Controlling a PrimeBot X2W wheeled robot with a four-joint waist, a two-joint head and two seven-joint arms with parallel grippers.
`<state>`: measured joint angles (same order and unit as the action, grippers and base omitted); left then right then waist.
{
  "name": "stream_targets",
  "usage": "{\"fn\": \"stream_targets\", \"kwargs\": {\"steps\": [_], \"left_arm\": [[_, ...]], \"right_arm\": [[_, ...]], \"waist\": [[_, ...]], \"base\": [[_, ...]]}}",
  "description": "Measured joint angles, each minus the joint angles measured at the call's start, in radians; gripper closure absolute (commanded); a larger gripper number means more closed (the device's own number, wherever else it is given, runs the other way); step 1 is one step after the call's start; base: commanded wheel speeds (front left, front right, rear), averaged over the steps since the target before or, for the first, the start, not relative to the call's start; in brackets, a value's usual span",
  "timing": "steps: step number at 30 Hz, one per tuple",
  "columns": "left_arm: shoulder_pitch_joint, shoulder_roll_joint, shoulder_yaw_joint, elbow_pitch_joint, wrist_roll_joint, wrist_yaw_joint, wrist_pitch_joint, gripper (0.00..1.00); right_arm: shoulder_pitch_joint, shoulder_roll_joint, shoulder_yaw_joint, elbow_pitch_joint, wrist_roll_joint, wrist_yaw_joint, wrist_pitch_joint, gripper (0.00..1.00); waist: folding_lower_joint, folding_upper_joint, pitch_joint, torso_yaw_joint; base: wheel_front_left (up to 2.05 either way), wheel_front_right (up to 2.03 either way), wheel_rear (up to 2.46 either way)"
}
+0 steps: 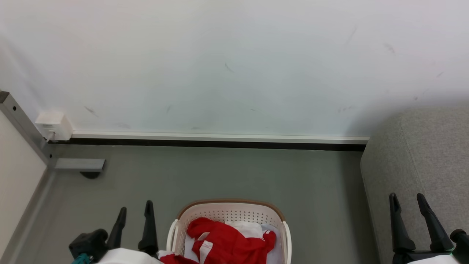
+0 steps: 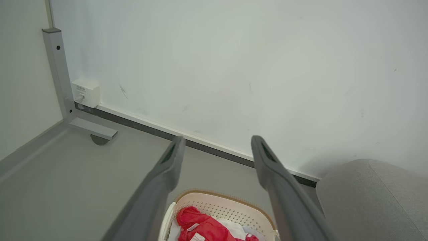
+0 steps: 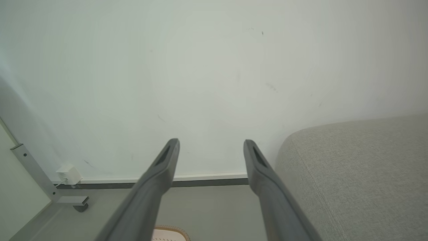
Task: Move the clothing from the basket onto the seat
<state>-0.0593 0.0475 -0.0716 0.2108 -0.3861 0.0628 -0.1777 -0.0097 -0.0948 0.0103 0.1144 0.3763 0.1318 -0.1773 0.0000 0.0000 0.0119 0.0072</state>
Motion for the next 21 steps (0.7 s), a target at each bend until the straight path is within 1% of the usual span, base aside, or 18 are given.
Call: {"fn": "stream_targets", "kwargs": {"steps": [11, 21], "left_arm": [[0.003, 0.002, 0.011, 0.029, 0.096, -0.002, -0.027, 0.0], [0.004, 0.001, 0.013, 0.043, 0.164, -0.005, -0.044, 0.0]], "right_arm": [[0.005, 0.004, -0.011, 0.011, -0.071, 0.0, -0.027, 0.0], [0.011, 0.012, -0.021, 0.011, -0.094, 0.0, -0.044, 0.0]], "waist": [[0.0, 0.0, 0.003, 0.002], [0.0, 0.0, 0.004, 0.002]], "base": [[0.0, 0.0, 0.0], [0.0, 0.0, 0.0]]}}
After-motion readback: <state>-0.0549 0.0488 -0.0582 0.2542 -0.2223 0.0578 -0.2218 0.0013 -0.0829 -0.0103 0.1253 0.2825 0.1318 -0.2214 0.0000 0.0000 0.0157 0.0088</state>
